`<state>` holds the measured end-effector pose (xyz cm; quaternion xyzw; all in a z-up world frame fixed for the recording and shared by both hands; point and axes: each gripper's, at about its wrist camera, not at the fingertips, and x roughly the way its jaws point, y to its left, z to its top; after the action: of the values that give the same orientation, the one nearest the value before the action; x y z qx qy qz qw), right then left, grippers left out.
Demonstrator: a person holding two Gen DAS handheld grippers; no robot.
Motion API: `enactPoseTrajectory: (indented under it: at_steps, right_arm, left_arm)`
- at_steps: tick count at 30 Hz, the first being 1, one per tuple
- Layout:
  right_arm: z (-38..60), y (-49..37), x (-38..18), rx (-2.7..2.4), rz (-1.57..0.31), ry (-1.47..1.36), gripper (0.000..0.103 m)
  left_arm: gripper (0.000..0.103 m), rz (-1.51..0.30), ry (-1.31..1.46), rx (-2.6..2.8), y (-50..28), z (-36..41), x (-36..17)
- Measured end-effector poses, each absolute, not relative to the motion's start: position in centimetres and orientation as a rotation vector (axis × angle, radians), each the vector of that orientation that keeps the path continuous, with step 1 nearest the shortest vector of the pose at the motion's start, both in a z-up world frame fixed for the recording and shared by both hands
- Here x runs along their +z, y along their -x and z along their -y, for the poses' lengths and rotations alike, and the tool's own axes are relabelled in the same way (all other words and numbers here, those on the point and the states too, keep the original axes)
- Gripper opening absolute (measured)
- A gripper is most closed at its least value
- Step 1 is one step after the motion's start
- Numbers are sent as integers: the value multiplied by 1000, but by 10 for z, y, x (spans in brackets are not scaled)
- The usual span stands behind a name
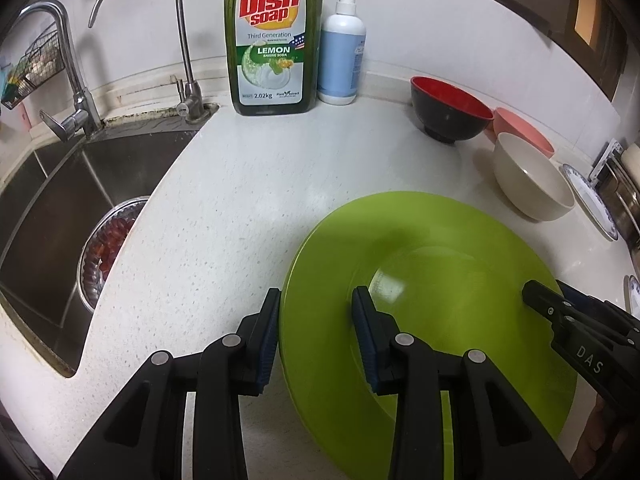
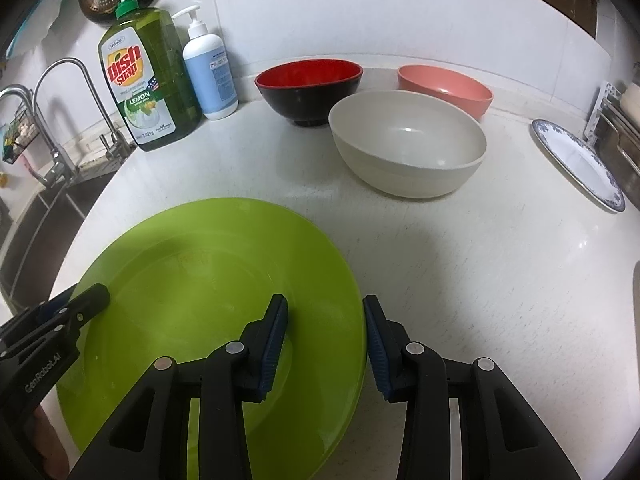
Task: Organize plates and bowls
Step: 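Carry the green plate toward the sink with both tools, lower it, open both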
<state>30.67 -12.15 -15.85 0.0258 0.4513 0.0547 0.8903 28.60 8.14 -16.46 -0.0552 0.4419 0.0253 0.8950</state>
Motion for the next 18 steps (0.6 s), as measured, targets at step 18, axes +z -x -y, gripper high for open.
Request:
enactPoseTrajectory:
  at_steps: [18]
  right_arm:
    - [121, -303, -165, 117, -962, -55, 40]
  left_arm:
    - [38, -962, 79, 44, -282, -77, -172]
